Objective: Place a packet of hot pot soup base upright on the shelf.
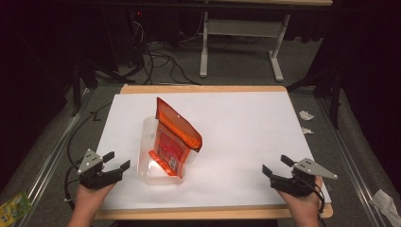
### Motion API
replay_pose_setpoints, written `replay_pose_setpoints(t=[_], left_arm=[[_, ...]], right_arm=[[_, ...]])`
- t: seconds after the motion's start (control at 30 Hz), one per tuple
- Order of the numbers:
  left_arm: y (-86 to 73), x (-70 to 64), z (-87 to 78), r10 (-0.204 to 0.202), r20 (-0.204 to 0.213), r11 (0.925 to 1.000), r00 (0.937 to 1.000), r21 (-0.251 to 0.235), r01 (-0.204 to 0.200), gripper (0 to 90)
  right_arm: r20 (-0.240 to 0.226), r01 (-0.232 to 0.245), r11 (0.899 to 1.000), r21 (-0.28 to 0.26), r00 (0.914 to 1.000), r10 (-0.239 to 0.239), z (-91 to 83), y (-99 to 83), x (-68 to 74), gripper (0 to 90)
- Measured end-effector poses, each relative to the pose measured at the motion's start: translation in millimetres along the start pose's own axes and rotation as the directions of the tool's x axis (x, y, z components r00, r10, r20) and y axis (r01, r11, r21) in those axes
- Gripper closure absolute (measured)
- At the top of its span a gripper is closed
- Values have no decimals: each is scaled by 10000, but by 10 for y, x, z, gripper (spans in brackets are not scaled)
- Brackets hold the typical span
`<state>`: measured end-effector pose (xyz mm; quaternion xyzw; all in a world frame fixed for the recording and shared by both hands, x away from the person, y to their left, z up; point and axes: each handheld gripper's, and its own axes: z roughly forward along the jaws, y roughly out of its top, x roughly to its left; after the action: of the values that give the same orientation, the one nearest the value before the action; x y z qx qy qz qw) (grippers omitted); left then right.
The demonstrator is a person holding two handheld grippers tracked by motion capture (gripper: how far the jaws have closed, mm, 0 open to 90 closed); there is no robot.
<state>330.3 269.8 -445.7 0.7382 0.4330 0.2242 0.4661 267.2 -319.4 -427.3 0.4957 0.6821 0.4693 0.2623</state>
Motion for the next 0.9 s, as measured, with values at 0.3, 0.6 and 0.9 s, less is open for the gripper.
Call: replay_pose_setpoints(t=[0.3,0.6,0.9], left_arm=[[4,9,15,-29,35,10000,10000,60,29,237],[2,2,-10,-73,95,10000,9999,-9,73,226],[8,17,-19,-42,147,10000,9999,-35,43,225]], right_arm=[[337,-249,9996,-109,9991,253,-12,-26,-149,122],[249,-110,9999,71,9996,108,48,-50,-121,125],[266,-210,9996,196,9994,205,70,-69,-118,128]])
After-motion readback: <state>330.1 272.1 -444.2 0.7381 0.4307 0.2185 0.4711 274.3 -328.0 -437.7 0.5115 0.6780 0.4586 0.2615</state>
